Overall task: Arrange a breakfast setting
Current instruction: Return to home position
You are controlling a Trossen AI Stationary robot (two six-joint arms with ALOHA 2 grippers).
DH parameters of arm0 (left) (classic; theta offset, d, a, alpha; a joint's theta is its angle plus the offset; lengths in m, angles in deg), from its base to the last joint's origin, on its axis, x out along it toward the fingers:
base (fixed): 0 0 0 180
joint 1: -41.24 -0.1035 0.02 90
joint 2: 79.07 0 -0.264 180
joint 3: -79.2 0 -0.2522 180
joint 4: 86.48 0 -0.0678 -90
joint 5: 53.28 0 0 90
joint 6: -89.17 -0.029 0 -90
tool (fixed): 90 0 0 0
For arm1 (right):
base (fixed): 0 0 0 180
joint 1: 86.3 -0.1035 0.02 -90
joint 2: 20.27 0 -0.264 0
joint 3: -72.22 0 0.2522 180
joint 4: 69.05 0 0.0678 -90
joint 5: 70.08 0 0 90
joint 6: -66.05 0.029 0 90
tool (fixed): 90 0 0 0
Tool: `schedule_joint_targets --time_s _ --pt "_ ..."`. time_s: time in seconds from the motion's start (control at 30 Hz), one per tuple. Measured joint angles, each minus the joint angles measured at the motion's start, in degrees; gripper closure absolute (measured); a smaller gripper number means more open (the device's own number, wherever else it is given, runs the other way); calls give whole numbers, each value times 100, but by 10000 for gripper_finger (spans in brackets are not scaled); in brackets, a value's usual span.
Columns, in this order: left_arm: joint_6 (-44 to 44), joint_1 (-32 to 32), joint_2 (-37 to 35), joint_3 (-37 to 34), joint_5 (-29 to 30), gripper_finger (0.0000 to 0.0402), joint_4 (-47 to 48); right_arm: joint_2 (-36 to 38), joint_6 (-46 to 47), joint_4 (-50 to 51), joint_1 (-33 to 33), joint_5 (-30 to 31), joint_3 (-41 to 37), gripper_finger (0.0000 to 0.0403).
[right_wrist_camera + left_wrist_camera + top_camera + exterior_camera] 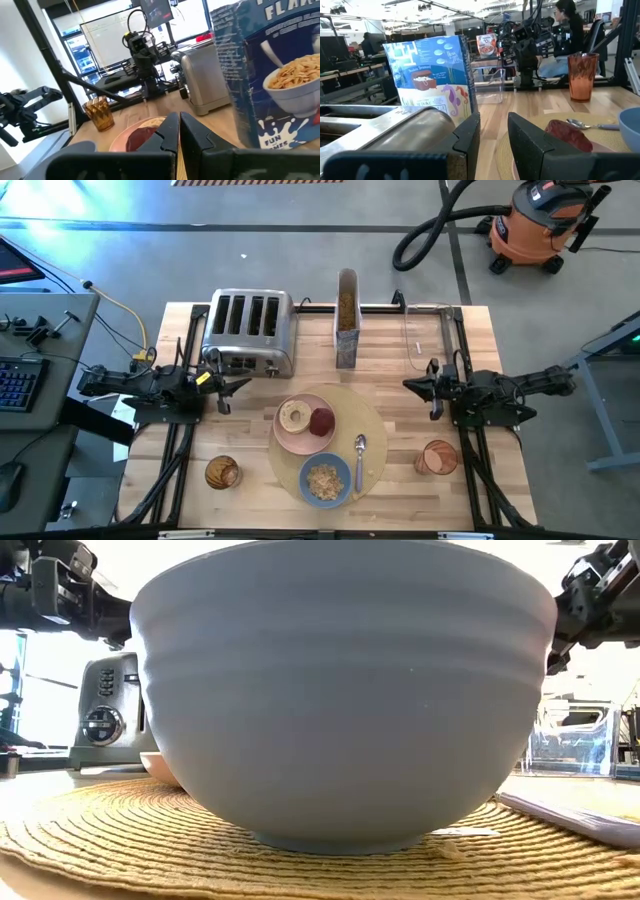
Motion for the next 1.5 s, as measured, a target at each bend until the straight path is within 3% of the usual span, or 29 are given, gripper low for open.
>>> schedule_joint_targets --time_s 1.23,1.5 --pt "12 0 3 -2 0 311 1 -24 0 4 44 2 0 403" --pt "1043 0 3 -4 -1 311 -49 -24 -272 7 44 8 0 403"
